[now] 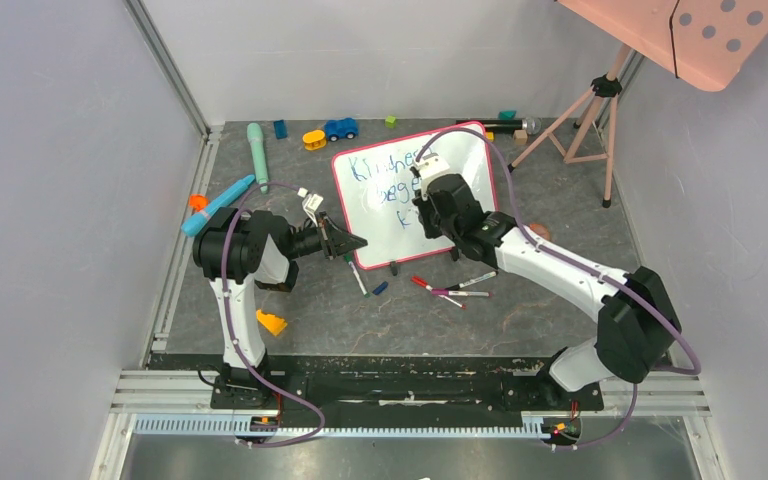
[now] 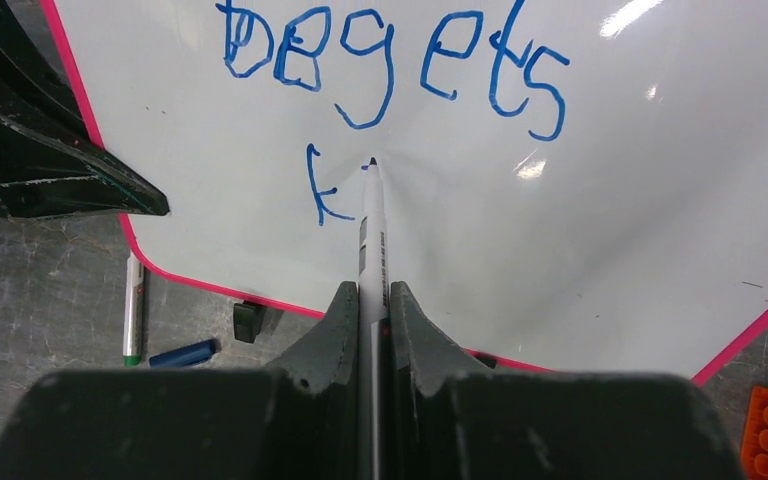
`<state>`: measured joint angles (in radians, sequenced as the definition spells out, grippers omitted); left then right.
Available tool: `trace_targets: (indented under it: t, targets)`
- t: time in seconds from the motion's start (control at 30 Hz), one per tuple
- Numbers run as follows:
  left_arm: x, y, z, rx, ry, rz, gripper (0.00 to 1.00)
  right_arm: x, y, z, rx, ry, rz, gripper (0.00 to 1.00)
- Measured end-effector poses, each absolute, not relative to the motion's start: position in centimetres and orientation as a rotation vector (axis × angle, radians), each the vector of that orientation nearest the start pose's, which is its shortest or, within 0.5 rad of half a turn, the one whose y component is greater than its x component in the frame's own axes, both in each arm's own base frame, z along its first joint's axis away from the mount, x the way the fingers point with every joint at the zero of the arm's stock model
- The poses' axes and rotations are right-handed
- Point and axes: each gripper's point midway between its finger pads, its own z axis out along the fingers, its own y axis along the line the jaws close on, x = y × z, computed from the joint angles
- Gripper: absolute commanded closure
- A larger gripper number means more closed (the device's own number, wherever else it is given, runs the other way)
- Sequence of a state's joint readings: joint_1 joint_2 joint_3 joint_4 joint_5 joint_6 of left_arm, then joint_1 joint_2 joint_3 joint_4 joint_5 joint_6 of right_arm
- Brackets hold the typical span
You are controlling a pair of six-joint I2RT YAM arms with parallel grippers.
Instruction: Write a sentence on the whiteboard
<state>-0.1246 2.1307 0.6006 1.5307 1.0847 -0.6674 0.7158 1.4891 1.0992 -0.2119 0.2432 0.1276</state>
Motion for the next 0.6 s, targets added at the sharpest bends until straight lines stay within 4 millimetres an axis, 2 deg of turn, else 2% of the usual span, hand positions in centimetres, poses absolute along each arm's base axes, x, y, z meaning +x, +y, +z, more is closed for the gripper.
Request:
trace_targets:
  t: [0.17,0.6]
  targets:
    - [34.0,-21.1,6.2,0.475,1.709,-1.431,0.96,34.5,25.1,17.2,-0.489,2.091,0.236,1.0]
    - [34.0,-21.1,6.2,0.475,1.709,-1.431,0.97,33.8,25.0,16.0,-0.513,2.122,0.237,1.0]
